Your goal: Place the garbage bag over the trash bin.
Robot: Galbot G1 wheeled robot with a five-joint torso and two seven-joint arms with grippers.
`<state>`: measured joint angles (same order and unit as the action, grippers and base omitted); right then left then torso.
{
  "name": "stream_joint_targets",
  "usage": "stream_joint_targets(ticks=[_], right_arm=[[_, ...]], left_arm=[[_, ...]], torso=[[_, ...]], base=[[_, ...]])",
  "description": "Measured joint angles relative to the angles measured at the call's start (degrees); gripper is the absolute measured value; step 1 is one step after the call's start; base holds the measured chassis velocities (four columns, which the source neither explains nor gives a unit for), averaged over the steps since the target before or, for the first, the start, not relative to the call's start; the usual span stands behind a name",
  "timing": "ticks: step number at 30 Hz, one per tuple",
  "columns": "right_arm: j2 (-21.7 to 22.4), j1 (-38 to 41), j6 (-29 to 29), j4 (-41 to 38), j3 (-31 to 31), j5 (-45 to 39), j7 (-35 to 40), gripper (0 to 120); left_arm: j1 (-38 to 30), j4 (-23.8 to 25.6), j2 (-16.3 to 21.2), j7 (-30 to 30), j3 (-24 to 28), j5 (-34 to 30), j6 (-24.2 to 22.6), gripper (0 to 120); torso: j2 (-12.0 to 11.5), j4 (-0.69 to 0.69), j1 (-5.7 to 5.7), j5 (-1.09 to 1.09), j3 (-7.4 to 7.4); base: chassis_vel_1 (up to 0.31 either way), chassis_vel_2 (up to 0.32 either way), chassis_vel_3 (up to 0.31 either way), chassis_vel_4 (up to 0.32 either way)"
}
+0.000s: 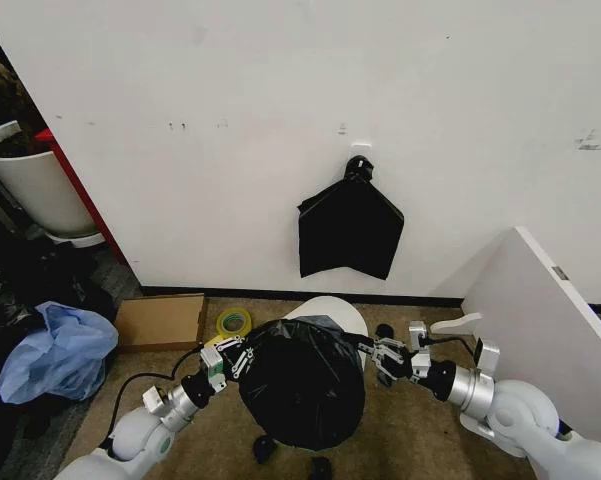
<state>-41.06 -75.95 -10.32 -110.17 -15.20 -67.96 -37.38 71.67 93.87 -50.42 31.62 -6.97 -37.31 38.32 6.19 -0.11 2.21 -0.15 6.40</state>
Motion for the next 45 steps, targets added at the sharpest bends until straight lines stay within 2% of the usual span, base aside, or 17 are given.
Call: stream_joint_targets(ticks=[8,19,29,31,34,38,40,42,43,45], right_arm=[[-0.4,0.5,0.9,0.6,0.5,0.5,1.0,0],[-1.6,2.9,2.2,3.4,1.4,4.7,11.5,0],[-1.7,2.3,3.8,5.4,0.7,7.2,11.6,0],[-2.2,2.2,4.9,5.4,0.3,7.1,12.1,8],[-2.8,2.2,5.5,5.6,-0.3,6.3,13.9,15],[-3.8,1.8,6.0,5.5,-2.4,3.9,16.9,33],[-4.1,1.7,6.2,5.0,-2.9,3.8,17.9,35],[-4.9,1.2,6.4,2.9,-3.8,3.9,21.6,43],[-5.0,1.1,6.5,2.5,-3.8,4.0,22.2,45],[-6.1,0.5,6.8,-0.3,-4.1,5.7,26.3,57]], left_arm=[[0.1,0.3,0.0,0.0,0.3,-0.1,0.0,3],[-0.4,2.4,-0.2,-0.2,1.7,0.7,-0.8,3],[-0.3,2.6,-0.6,-2.5,1.6,1.3,-1.5,3],[-0.3,2.2,-1.0,-4.4,1.5,1.5,-2.2,3],[-0.2,1.6,-1.4,-6.2,1.4,2.0,-2.6,3],[0.3,1.8,-1.7,-10.7,1.2,3.3,-4.6,3],[0.6,2.2,-1.8,-12.9,1.3,3.8,-5.4,3],[1.2,3.8,-2.2,-20.5,1.6,5.0,-8.6,3],[1.3,4.1,-2.3,-21.8,1.7,5.2,-9.2,3],[1.7,6.0,-3.2,-29.7,2.0,7.9,-12.6,3]], torso=[[0.0,0.00,0.00,0.00,0.00],[0.0,0.00,0.00,-0.01,0.00],[0.0,-0.01,0.00,0.00,0.00],[0.0,-0.01,0.00,0.00,0.00],[0.0,0.00,0.00,0.00,0.00],[0.0,-0.01,0.00,0.00,0.00],[0.0,-0.01,0.00,-0.01,0.00],[0.0,0.00,0.00,0.01,0.00],[0.0,0.00,0.00,0.01,0.00],[0.0,0.01,0.00,-0.01,0.00]], base=[[0.000,0.000,0.000,0.000],[0.000,0.000,0.000,0.000],[0.000,0.000,0.000,0.000],[0.000,0.000,0.000,0.000],[0.000,0.000,0.000,0.000],[0.000,0.000,0.000,0.000],[0.000,0.000,0.000,0.000],[0.000,0.000,0.000,0.000],[0.000,0.000,0.000,0.000],[0.000,0.000,0.000,0.000]])
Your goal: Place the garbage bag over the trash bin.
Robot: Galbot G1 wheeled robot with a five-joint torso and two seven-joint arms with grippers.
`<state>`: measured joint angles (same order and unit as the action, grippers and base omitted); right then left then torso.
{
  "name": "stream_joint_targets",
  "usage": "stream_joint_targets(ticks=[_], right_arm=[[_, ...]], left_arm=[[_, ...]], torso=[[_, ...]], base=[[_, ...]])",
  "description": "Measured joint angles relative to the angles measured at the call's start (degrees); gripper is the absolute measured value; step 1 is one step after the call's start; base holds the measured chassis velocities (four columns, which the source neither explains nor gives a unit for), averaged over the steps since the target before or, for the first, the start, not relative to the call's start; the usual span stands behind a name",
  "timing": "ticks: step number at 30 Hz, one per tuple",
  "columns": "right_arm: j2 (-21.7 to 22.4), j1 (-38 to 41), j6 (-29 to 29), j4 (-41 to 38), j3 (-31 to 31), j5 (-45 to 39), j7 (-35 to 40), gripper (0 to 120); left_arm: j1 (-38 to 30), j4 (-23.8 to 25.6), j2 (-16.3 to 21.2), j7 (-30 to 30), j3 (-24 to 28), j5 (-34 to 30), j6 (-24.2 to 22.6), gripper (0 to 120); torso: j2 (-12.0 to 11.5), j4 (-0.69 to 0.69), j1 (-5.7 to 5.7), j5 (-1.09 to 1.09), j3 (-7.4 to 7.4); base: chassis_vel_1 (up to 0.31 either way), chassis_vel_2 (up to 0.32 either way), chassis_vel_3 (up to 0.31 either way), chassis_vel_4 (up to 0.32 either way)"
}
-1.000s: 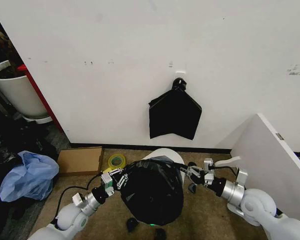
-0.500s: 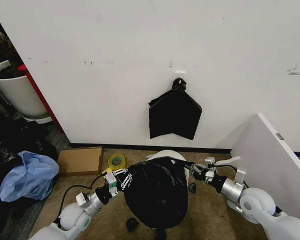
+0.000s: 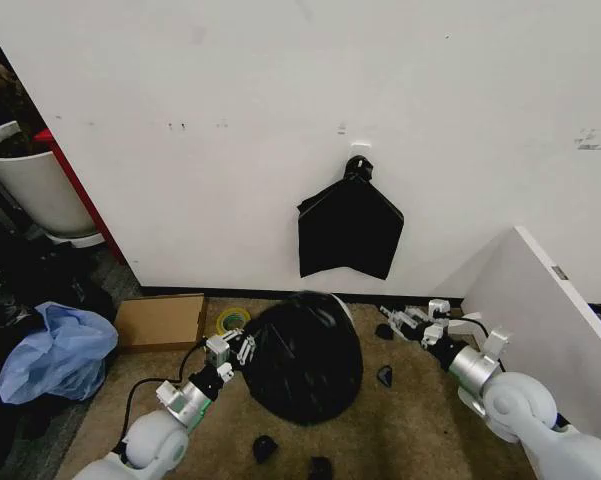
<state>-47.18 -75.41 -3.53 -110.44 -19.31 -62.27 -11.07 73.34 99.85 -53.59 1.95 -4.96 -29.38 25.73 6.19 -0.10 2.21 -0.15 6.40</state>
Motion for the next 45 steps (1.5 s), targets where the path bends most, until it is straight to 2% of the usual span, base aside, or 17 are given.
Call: stream_joint_targets(ticks=[1,2,3,6,9,11,13,17,20,25,30,39,45], right_arm=[[-0.8,-0.5,0.1,-2.1,0.1,1.5,2.7,62],[-1.3,-0.8,0.1,-3.5,0.6,2.8,4.6,61],[-1.3,-0.8,0.1,-3.5,0.6,2.8,4.6,61],[-2.7,-1.2,-0.6,-7.1,2.4,8.1,10.1,47],[-4.7,-1.9,-4.8,-11.2,4.1,15.1,17.2,35],[-5.2,-2.3,-6.2,-12.4,4.5,16.2,19.0,32],[-6.7,-3.5,-9.4,-15.4,5.9,17.9,22.6,22],[-8.6,-4.5,-12.2,-19.6,8.9,19.8,26.0,7],[-9.1,-4.6,-13.8,-20.3,10.5,20.5,27.0,0],[-10.7,-3.3,-16.1,-18.0,13.7,21.6,28.9,0],[-13.4,1.0,-21.0,-13.2,19.5,21.2,34.6,0],[-17.1,5.4,-23.0,-8.2,24.1,21.6,38.2,0],[-20.7,9.6,-22.5,-1.6,25.3,23.7,39.3,0]], left_arm=[[0.1,1.8,-0.8,-5.0,0.4,2.5,-2.4,3],[0.2,3.4,-1.2,-7.5,0.7,3.6,-4.2,3],[0.2,3.4,-1.2,-7.5,0.7,3.6,-4.2,3],[0.1,6.9,-1.9,-12.6,1.7,5.4,-8.7,3],[-0.1,8.2,-2.4,-16.7,2.2,6.5,-13.3,3],[-0.1,8.2,-2.6,-17.6,2.3,6.6,-14.1,3],[-0.2,8.0,-3.2,-19.3,2.5,7.0,-15.3,3],[-0.9,5.6,-4.9,-20.0,3.6,9.0,-15.0,3],[-1.7,4.4,-6.0,-20.1,4.7,10.3,-14.3,3],[-2.9,2.9,-7.9,-20.1,6.5,13.5,-13.1,3],[-4.1,2.3,-8.5,-20.0,8.0,15.0,-12.6,3],[-4.4,3.0,-8.8,-19.8,9.3,15.6,-12.3,3],[-3.2,4.2,-9.8,-17.5,10.5,17.4,-9.1,3]], torso=[[0.0,0.00,0.00,0.02,0.00],[0.0,-0.01,0.00,0.02,0.00],[0.0,-0.01,0.00,0.02,0.00],[0.0,-0.02,0.00,0.00,0.00],[0.0,-0.01,0.00,0.01,0.00],[0.0,-0.01,0.00,0.00,0.00],[0.0,-0.01,0.00,0.01,0.00],[0.0,-0.01,0.00,0.02,0.00],[0.0,-0.01,0.00,0.01,0.00],[0.0,-0.02,0.00,0.00,0.00],[0.0,-0.01,0.00,0.01,0.00],[0.0,-0.01,0.00,0.01,0.00],[0.0,-0.01,0.00,0.01,0.00]], base=[[0.000,0.000,0.000,0.000],[0.000,0.000,0.000,0.000],[0.000,0.000,0.000,0.000],[0.000,0.000,0.000,0.000],[0.000,0.000,0.000,0.000],[0.000,0.000,0.000,0.000],[0.000,0.000,0.000,0.000],[0.000,0.000,0.000,0.000],[0.000,0.000,0.000,0.000],[0.000,0.000,0.000,0.000],[0.000,0.000,0.000,0.000],[0.000,0.000,0.000,0.000],[0.000,0.000,0.000,0.000]])
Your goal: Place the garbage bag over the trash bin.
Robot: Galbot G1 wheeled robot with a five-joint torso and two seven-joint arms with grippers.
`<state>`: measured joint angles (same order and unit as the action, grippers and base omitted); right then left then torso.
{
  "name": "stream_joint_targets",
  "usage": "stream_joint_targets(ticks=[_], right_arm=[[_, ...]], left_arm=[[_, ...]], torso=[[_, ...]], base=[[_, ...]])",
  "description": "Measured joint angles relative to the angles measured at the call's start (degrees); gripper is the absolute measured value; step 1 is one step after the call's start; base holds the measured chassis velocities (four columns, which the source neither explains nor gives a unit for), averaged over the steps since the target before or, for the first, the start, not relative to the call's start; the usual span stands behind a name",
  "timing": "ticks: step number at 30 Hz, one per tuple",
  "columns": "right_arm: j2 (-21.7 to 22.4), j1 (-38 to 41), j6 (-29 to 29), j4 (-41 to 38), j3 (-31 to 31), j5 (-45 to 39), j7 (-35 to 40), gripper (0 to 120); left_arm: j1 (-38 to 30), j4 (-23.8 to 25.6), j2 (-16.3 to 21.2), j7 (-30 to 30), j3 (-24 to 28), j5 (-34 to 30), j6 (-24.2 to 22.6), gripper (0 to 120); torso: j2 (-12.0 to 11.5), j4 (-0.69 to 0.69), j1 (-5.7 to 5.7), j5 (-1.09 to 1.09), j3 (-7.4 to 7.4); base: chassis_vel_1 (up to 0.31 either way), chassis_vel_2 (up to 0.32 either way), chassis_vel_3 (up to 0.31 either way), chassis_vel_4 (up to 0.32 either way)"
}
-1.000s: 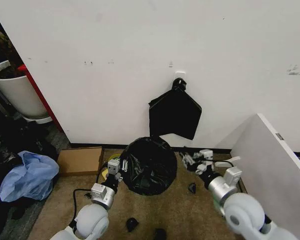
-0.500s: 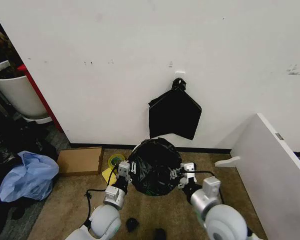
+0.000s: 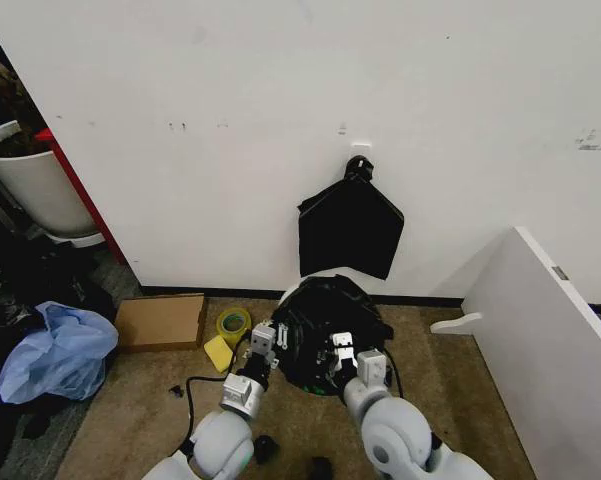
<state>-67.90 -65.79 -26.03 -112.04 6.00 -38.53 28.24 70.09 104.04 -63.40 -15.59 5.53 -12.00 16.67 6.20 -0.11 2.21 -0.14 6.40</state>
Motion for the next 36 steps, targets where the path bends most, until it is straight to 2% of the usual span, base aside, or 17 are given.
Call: stream_joint_targets(ticks=[6,19,29,36], right_arm=[[-1.4,2.0,0.2,3.9,0.2,2.2,0.5,0],[-1.3,3.8,0.8,9.9,0.1,9.0,0.3,0],[-1.7,4.2,0.9,12.4,0.6,13.9,-0.2,0],[-1.3,4.2,-1.8,12.3,1.5,17.5,0.3,0]], left_arm=[[0.7,0.9,-0.2,0.6,0.5,0.8,0.2,3],[1.7,2.0,-0.4,0.5,1.0,0.7,-0.2,3],[2.0,3.1,0.7,1.6,1.2,0.2,-0.2,3],[2.2,3.1,0.8,1.6,1.3,0.3,-0.3,3]], torso=[[0.0,0.00,0.00,-0.01,0.00],[0.0,0.00,0.00,-0.01,0.00],[0.0,0.00,0.00,-0.01,0.00],[0.0,0.00,0.00,-0.01,0.00]], base=[[0.000,0.000,0.000,0.000],[0.000,0.000,0.000,0.000],[0.000,0.000,0.000,0.000],[0.000,0.000,0.000,0.000]])
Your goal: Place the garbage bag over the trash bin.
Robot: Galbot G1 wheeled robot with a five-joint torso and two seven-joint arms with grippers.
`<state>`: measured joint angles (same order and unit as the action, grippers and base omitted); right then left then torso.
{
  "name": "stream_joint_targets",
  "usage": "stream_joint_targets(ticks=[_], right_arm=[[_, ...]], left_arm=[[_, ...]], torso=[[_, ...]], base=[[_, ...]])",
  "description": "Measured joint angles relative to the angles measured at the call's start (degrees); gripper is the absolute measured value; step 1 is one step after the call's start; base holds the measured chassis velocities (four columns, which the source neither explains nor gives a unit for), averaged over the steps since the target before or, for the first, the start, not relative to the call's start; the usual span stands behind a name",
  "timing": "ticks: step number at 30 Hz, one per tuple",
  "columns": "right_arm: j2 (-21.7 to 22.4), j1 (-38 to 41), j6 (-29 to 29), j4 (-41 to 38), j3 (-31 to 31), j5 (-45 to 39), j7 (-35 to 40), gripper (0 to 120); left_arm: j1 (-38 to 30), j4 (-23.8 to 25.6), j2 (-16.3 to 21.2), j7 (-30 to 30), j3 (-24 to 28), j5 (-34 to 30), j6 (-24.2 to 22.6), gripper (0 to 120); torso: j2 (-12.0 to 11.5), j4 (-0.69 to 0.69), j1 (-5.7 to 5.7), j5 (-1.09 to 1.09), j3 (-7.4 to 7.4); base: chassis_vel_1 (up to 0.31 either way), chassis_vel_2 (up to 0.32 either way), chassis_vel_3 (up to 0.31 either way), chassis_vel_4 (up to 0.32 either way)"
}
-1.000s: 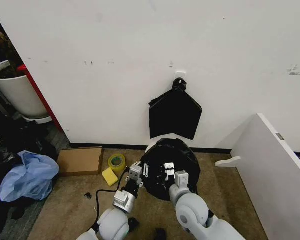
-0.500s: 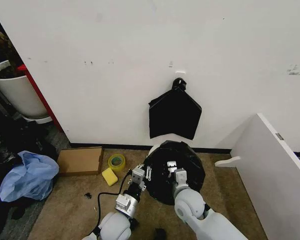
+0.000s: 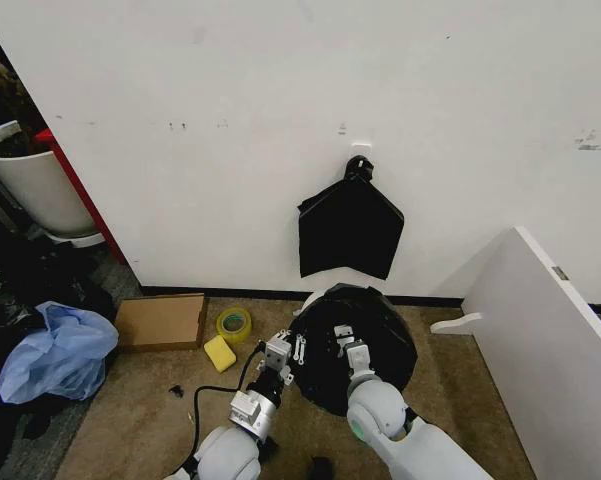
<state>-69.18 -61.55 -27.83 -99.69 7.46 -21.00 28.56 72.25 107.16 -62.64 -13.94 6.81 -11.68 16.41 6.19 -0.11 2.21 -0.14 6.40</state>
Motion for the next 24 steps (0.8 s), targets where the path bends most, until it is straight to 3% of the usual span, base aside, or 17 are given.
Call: stream_joint_targets(ticks=[9,18,24], right_arm=[[-0.5,0.5,4.1,0.7,0.6,2.7,-1.6,0],[1.9,-0.5,-2.3,-1.2,0.6,-0.1,0.4,0],[0.6,1.0,4.2,-1.2,1.3,-0.7,-1.5,0]], left_arm=[[0.1,-0.2,0.2,0.3,0.2,-0.1,0.0,3],[0.3,-0.1,1.0,-0.1,0.0,-1.0,-0.1,3],[-0.2,-0.4,0.8,-0.1,0.6,-1.4,-0.2,3]], torso=[[0.0,0.01,0.00,-0.01,0.00],[0.0,-0.01,0.00,0.00,0.00],[0.0,0.01,0.00,0.00,0.00]], base=[[0.000,0.000,0.000,0.000],[0.000,0.000,0.000,0.000],[0.000,0.000,0.000,0.000]])
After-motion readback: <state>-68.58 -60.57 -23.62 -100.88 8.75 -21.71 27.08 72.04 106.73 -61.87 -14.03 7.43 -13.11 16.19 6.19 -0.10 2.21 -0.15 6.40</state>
